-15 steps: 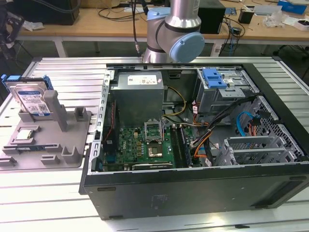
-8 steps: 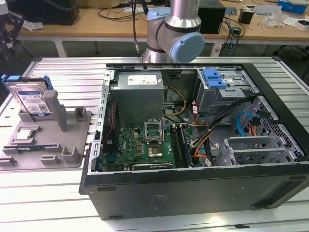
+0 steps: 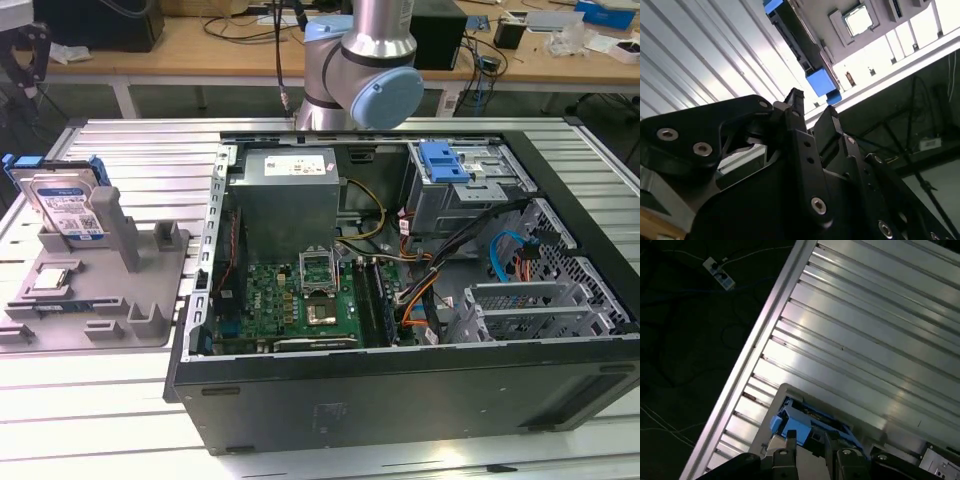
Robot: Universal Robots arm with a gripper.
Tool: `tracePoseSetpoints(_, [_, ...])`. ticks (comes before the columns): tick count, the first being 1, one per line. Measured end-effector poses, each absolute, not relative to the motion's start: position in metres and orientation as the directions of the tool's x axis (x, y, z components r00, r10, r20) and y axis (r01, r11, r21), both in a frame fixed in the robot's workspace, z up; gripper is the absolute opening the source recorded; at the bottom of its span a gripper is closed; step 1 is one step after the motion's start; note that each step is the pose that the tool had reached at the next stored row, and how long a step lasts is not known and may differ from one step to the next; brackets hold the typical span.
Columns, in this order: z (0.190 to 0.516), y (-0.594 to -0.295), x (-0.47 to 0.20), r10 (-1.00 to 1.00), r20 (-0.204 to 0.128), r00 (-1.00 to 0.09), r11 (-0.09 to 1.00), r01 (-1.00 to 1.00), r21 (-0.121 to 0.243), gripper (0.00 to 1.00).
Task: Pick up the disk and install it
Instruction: 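Pick up the disk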
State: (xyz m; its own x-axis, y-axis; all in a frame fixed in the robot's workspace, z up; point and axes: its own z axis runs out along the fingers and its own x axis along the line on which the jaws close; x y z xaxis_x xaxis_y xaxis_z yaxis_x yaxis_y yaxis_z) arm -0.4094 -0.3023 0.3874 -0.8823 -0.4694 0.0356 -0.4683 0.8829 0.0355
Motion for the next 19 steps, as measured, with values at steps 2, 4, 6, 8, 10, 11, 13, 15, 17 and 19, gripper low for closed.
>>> tracePoseSetpoints(2, [0.3872,-0.3023,-0.4094,-0.503,0.036,-0.864,0.864,-0.502,0.035,0.36])
tracePoseSetpoints(4, [0.3871,-0.3023,-0.4094,-0.532,0.036,-0.846,0.846,-0.531,0.034,0.37])
tracePoseSetpoints(6, [0.3870,-0.3022,-0.4094,-0.579,0.039,-0.814,0.815,-0.578,0.031,0.44])
tracePoseSetpoints(8, [0.3870,-0.3023,-0.4094,-0.623,0.039,-0.781,0.782,-0.622,0.031,0.44])
tracePoseSetpoints(10, [0.3869,-0.3023,-0.4094,-0.664,0.039,-0.747,0.748,-0.663,0.031,0.44])
tracePoseSetpoints(11, [0.3868,-0.3022,-0.4094,-0.688,0.039,-0.725,0.726,-0.687,0.031,0.44])
tracePoseSetpoints(13, [0.3868,-0.3023,-0.4094,-0.715,0.039,-0.698,0.699,-0.715,0.031,0.44])
tracePoseSetpoints(15, [0.3866,-0.3022,-0.4094,-0.769,0.039,-0.637,0.639,-0.769,0.031,0.44])
tracePoseSetpoints(17, [0.3865,-0.3023,-0.4094,-0.792,0.039,-0.609,0.611,-0.791,0.031,0.44])
tracePoseSetpoints(19, [0.3864,-0.3023,-0.4094,-0.814,0.039,-0.579,0.580,-0.814,0.031,0.44])
